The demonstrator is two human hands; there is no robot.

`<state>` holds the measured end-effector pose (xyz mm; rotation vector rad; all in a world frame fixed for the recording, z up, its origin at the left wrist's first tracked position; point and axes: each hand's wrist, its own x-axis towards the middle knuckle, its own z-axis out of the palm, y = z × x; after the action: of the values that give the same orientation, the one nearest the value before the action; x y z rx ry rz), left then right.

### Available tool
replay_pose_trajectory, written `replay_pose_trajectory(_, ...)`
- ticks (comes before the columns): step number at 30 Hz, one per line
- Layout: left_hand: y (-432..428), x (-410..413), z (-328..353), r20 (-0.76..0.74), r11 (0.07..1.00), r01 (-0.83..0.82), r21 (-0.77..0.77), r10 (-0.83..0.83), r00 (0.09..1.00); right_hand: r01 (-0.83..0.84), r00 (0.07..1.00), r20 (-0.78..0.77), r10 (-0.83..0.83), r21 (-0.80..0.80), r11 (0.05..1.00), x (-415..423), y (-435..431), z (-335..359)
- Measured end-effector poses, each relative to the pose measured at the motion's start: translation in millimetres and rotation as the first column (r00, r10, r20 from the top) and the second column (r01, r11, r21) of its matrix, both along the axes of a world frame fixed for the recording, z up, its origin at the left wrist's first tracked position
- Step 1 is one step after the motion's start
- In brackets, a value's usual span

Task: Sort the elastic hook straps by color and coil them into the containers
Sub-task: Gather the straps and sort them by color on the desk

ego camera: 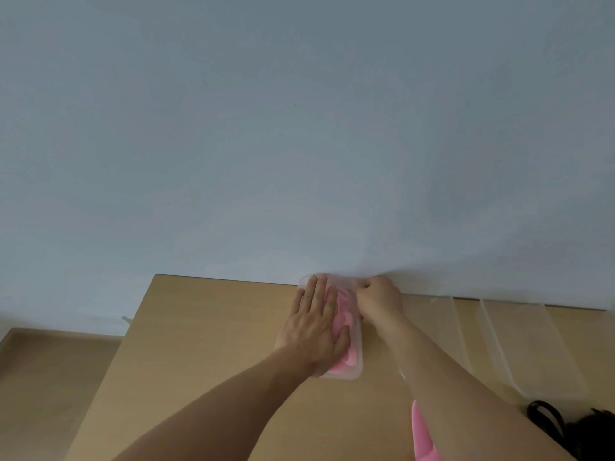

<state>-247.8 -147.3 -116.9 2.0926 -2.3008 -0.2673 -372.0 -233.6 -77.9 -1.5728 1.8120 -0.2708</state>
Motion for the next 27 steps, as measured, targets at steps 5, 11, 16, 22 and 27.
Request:
replay_pose_trajectory(5,-2.2,0.0,-1.2,0.005,1.000,-0.012,0.007,0.012,1.000,-0.063,0.996,-0.072,0.061,-0.027,0.998,-13.8,43.6,-5.5)
replay_pose_trajectory(11,-2.3,-0.3,0.5,0.020,1.000,-0.025,0.006,0.025,0.999,-0.071,0.997,0.019,0.071,-0.020,0.997,-22.0,65.8,6.6)
replay_pose_trajectory(16,-2.4,-1.4,1.4,0.003,1.000,-0.029,-0.001,0.029,1.000,0.048,0.970,0.235,-0.067,0.086,0.995,-30.8,105.1,-6.0)
replay_pose_trajectory(22,-0.7,-2.2,6.7,-0.097,0.997,-0.066,-0.042,0.061,0.993,0.085,0.913,0.386,-0.135,0.145,0.986,-34.6,107.9,-2.7)
replay_pose_trajectory(27,1.7,-2.1,13.7,-0.036,0.998,-0.030,-0.060,0.028,0.999,0.089,0.889,0.428,-0.161,0.183,0.979,-36.7,114.7,-5.1)
